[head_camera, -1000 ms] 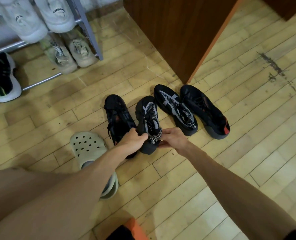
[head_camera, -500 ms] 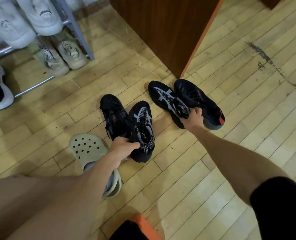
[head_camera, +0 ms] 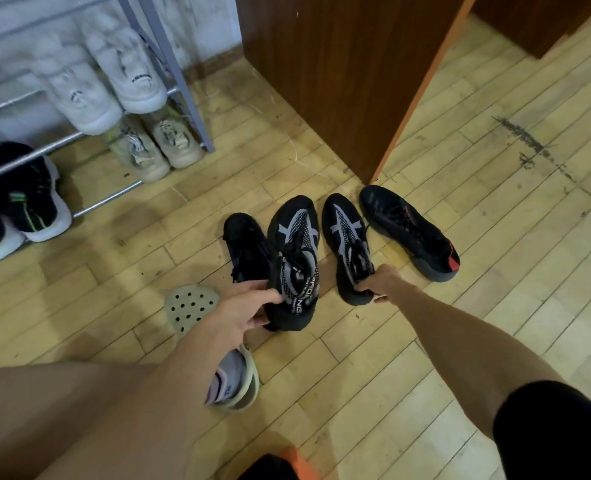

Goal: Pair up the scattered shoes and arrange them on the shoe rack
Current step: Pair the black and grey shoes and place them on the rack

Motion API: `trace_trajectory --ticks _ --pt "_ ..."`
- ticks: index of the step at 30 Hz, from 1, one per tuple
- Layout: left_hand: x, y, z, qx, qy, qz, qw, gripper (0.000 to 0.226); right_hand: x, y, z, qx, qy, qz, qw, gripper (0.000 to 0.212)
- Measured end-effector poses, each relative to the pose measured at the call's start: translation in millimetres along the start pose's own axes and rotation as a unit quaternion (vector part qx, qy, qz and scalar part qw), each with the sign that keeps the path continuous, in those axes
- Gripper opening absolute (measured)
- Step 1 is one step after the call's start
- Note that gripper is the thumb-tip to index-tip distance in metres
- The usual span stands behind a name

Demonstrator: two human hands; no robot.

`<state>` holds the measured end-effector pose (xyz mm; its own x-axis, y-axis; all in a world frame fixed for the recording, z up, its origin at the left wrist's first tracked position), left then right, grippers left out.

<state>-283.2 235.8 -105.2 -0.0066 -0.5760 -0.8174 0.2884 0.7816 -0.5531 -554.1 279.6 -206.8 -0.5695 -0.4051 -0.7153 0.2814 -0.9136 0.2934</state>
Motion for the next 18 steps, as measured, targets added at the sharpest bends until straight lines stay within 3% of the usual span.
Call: trace_trajectory --ticks 3,11,15,18 --pt "-15.6 -17.6 2.7 -0.043 0.027 -0.027 0.998 0.021 -9.9 2.3 1.0 -0.005 0.013 0.004 1.000 0.058" --pt "-57.4 -70.8 61.1 -0.017 -0.044 -0.115 0.992 0.043 -56.2 24.1 2.3 0.176 0.081 -0.046 0.980 0.043" --pt "-89.7 -89.9 103.8 -0.027 -0.081 -0.151 0.985 0.047 -83.9 61.6 11.8 0.221 0.044 0.019 0.974 0.040" --pt "-111.1 -103.2 141.8 -0.051 -0.123 -0.178 0.975 0.049 -116.4 101.3 28.5 0.248 0.063 0.101 0.961 0.052"
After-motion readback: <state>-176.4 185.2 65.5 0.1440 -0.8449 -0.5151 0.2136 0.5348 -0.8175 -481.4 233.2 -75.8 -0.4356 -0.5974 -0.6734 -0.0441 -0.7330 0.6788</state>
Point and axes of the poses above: each hand's wrist, its own x-axis towards the middle knuckle, its own z-axis out of the back of the hand, y = z × x, the point moved 2 cm from there along x, towards the middle knuckle, and after that the axes turned 10 degrees about -y, right-handed, at the moved point
